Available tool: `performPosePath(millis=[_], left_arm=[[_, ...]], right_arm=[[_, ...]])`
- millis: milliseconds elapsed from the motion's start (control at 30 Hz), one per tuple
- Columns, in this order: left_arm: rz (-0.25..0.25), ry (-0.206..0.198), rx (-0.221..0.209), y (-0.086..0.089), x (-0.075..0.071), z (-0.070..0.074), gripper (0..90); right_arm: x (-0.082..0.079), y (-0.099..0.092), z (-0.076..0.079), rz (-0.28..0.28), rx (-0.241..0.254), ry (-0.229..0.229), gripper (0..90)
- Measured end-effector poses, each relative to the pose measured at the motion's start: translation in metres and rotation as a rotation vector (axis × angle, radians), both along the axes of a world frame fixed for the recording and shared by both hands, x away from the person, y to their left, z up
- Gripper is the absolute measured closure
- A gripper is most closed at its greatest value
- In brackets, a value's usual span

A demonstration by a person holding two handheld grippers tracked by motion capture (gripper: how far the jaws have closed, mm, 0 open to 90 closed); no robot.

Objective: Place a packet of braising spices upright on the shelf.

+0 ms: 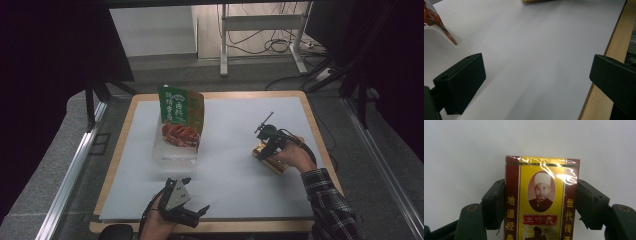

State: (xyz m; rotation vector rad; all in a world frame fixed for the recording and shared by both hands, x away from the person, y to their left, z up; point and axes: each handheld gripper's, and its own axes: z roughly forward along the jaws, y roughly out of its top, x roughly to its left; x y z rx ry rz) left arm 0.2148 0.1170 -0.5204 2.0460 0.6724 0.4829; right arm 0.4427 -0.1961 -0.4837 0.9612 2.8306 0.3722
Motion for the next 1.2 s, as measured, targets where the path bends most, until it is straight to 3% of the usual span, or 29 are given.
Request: performPosePath(millis=[300, 900, 1200], left_arm=[[0.005, 0.0, -0.006, 0.0, 0.0, 0.0, 0.0], [0.01, -0.003, -0.005, 0.001, 0.0, 0.0, 0.0], [0.008, 0.002, -0.018, 0.001, 0.0, 0.001, 0.0]], right_arm=[[-0.013, -0.005, 0.014, 0.016, 0.08, -0.06, 32.2], [-0.033, -0.008, 0.039, 0.045, 0.241, -0.226, 32.3], [-0.04, -0.004, 0.049, 0.068, 0.389, -0.278, 32.3]])
